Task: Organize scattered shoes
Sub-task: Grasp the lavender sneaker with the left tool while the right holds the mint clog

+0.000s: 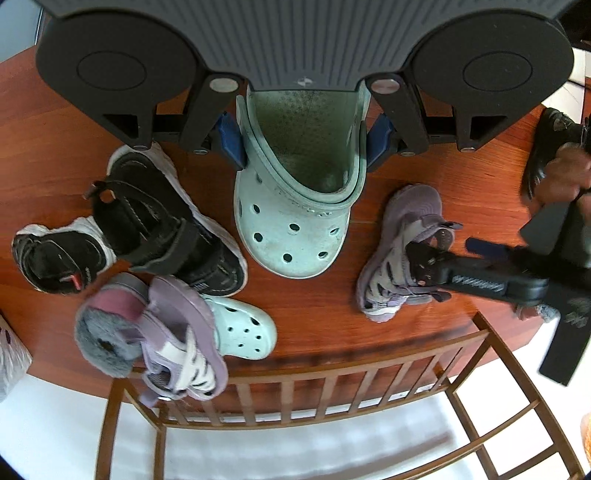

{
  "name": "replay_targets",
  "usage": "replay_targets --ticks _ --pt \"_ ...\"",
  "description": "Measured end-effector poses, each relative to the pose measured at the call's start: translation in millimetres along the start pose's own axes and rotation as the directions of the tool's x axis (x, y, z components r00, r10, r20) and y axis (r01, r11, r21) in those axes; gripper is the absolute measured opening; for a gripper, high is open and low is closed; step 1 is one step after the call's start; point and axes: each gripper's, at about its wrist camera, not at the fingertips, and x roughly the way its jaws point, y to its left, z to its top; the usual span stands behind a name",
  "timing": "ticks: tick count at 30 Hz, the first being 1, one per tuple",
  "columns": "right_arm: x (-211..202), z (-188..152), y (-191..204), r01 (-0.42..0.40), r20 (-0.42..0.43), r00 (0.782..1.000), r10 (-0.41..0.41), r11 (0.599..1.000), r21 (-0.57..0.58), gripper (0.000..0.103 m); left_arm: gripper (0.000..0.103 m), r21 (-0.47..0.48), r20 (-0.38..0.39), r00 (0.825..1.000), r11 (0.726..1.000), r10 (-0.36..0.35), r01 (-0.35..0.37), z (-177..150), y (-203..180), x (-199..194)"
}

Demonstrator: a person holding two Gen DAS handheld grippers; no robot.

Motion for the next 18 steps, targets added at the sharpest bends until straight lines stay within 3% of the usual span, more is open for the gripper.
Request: replay_targets --ticks 7,14,18 --pt "-0.9 -3.6 -15.4 0.001 -0.008 1.000 -0.001 1.000 0.017 0.073 0.100 0.009 -0.034 0.999 0.999 0.033 -0.033 23.4 0.8 34.9" --pt "-0.6 -4.3 -24.3 0.004 -0.015 1.000 -0.003 1.000 0.029 0.073 0.097 0.034 -0.028 0.999 0.998 0.045 -0.044 26.8 -3.8 49.3" --pt "-0.1 -3.7 -28.1 0.003 -0.018 1.000 -0.002 0.999 0.038 0.073 0.081 0.064 0.004 0.994 0.992 0.108 -0.108 23.8 -8.7 49.2"
